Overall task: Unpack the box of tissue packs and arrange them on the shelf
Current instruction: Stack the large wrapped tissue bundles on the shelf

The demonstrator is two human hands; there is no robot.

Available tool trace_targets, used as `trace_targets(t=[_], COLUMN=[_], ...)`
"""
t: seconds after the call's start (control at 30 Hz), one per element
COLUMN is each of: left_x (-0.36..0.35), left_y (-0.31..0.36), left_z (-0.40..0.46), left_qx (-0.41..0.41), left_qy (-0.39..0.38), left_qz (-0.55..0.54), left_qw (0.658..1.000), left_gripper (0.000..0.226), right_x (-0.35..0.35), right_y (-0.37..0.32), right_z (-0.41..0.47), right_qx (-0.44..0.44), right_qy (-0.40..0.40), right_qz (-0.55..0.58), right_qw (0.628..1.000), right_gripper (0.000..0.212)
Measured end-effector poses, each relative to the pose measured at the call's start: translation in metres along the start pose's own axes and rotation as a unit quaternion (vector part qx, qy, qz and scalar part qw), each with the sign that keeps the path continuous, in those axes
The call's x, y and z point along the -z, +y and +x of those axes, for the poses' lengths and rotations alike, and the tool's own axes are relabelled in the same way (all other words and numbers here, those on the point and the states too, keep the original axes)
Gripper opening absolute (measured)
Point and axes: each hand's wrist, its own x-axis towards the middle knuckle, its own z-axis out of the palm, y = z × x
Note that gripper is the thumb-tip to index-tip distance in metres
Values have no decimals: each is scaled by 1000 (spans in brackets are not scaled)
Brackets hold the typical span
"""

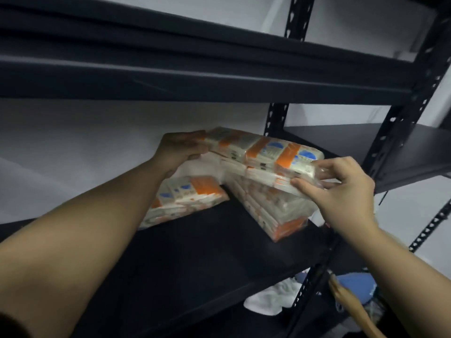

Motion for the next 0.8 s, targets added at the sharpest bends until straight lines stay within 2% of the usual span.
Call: trace_targets(t=[0.17, 0.37, 0.57, 0.8], left_x=[-43, -76, -88, -99], left_y=[-27, -63, -84, -93], left_z=[58, 88, 106, 114], left_qx=[1, 2, -24, -16], left_qy=[15, 29, 41, 85], left_qz=[-37, -58, -20, 16], left_qw=[999, 998, 999, 996], left_gripper=[36, 33, 29, 32], right_x=[-12, -27, -41, -51], right_y=[15, 22, 26, 29], right_z=[5, 3, -1, -13], right_qx=[-30, -26, -57, -52], right_qy=[49, 51, 38, 32], right_qz=[-27, -71, -88, -88], right_qw=[998, 996, 994, 994], right_gripper=[39, 42, 41, 41])
